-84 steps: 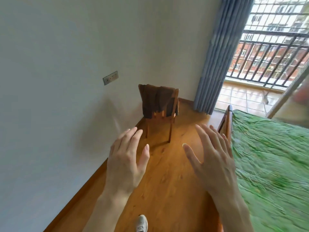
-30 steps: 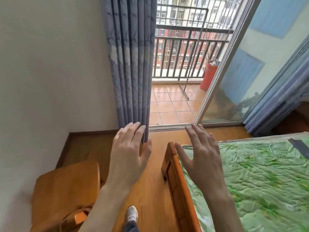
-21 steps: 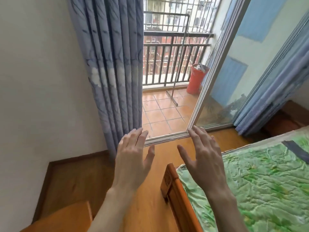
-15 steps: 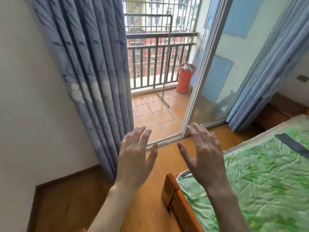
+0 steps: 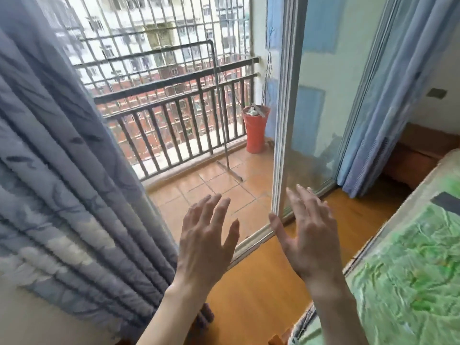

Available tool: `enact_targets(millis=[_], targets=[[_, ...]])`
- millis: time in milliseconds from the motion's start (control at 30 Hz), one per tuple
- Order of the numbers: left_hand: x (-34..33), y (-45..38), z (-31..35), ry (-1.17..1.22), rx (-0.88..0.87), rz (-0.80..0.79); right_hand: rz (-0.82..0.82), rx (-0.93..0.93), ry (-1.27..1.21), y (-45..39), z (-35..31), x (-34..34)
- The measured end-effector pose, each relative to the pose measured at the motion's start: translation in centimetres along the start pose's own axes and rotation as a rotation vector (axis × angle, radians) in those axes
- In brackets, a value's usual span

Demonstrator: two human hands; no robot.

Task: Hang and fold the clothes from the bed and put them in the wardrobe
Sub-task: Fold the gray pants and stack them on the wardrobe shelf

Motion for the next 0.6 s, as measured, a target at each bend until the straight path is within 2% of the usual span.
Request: enact_targets(millis=[233, 367, 600], targets=[[-7.2, -13.4, -3.8, 0.015, -0.151, -0.017, 0.058, -0.125, 0.086, -11.4, 2.4, -3.9], [-11.7, -19.2, -3.1, 0.117, -0.219, -0.026, 0.114, -0.213, 0.121, -15.7, 5.3, -4.7], [-22.0, -28.9, -0.2, 0.283, -0.454, -0.066, 0.246, -0.427, 0.197, -21.7, 12.3, -6.0]])
Point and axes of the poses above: each hand's wrist, its own y-axis away from the middle knuckle, its own x-axis out of the back of the hand, z = x × y, the point moved 2 cm from there along -y, towards the middle knuckle, and after that the axes turned 15 degrees about -x, right-handed, at the moved point
